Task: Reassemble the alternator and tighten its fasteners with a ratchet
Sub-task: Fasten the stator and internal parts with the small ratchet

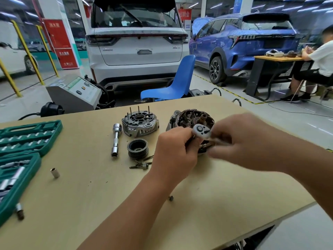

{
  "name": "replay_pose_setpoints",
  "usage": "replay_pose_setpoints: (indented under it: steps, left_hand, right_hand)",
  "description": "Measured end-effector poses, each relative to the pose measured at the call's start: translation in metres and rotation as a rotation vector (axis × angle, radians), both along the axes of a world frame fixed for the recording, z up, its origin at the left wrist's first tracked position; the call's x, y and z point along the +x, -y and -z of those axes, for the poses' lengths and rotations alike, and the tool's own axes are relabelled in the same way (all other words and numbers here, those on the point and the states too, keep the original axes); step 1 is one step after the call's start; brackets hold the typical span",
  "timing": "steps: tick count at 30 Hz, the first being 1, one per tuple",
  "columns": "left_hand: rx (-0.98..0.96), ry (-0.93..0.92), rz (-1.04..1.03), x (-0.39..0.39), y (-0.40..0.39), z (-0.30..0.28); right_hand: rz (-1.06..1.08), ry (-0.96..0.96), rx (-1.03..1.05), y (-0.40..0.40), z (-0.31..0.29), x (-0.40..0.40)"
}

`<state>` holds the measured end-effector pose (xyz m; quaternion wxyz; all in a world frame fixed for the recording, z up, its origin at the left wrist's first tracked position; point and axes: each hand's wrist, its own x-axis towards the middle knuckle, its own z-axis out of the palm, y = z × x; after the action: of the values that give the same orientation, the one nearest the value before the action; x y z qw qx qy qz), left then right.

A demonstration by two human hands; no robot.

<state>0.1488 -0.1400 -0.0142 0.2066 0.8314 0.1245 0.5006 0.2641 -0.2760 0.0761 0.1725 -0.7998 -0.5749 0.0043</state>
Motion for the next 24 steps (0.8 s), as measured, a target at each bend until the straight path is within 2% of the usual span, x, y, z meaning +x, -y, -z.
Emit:
replay_pose_setpoints:
  steps: [1,2,3,5,6,7,10,11,12,15,16,17,20,21,24]
  left_hand:
    - [0.004,-0.001,-0.002,0.000,0.001,0.001]
    - [0.011,-0.006,0.000,-0.001,0.002,0.001]
    - [0.017,-0.016,0.004,-0.001,0.003,0.002]
    - [0.027,-0.037,0.001,0.000,0.004,0.002]
    - [0.025,-0.040,-0.001,0.000,0.005,0.002]
    - [0.016,-0.041,0.003,0.000,0.005,0.003]
    - [-0.020,-0.016,0.029,-0.002,0.004,0.005]
    - [-0.031,0.003,0.035,-0.003,0.004,0.005]
    - [-0.039,0.015,0.038,-0.002,0.004,0.005]
    - [-0.050,0.000,0.050,-0.001,0.002,0.003]
    - [-0.053,0.002,0.057,-0.001,0.002,0.004]
    - [-0.058,0.011,0.057,0.000,0.002,0.004]
    - [-0.071,0.051,0.001,0.000,0.003,0.004]
    - [-0.074,0.060,-0.011,0.000,0.004,0.004]
    - [-0.065,0.029,0.022,-0.001,0.003,0.003]
  right_hand:
    - [-0.043,-0.137,-0.081,0.002,0.001,-0.004]
    - [-0.054,-0.155,-0.116,0.004,0.002,-0.004]
    - [-0.014,-0.080,-0.089,0.005,0.004,-0.002]
    - [0.128,0.286,0.062,0.006,0.008,-0.001]
    - [0.161,0.371,0.137,0.005,0.011,-0.004]
    - [0.140,0.363,0.186,0.004,0.015,-0.006]
    - [-0.043,0.056,0.121,0.001,0.022,-0.009]
    - [-0.065,0.006,0.093,0.001,0.022,-0.009]
    - [-0.058,0.037,0.095,0.001,0.021,-0.007]
    - [0.060,0.373,0.265,0.001,0.019,-0.004]
    - [0.093,0.401,0.300,0.002,0.019,-0.006]
    - [0.106,0.387,0.272,0.002,0.020,-0.009]
    - [0.021,0.082,0.108,0.002,0.023,-0.016]
    - [0.011,0.047,0.076,0.002,0.022,-0.017]
    - [0.107,0.301,0.193,-0.001,0.016,-0.009]
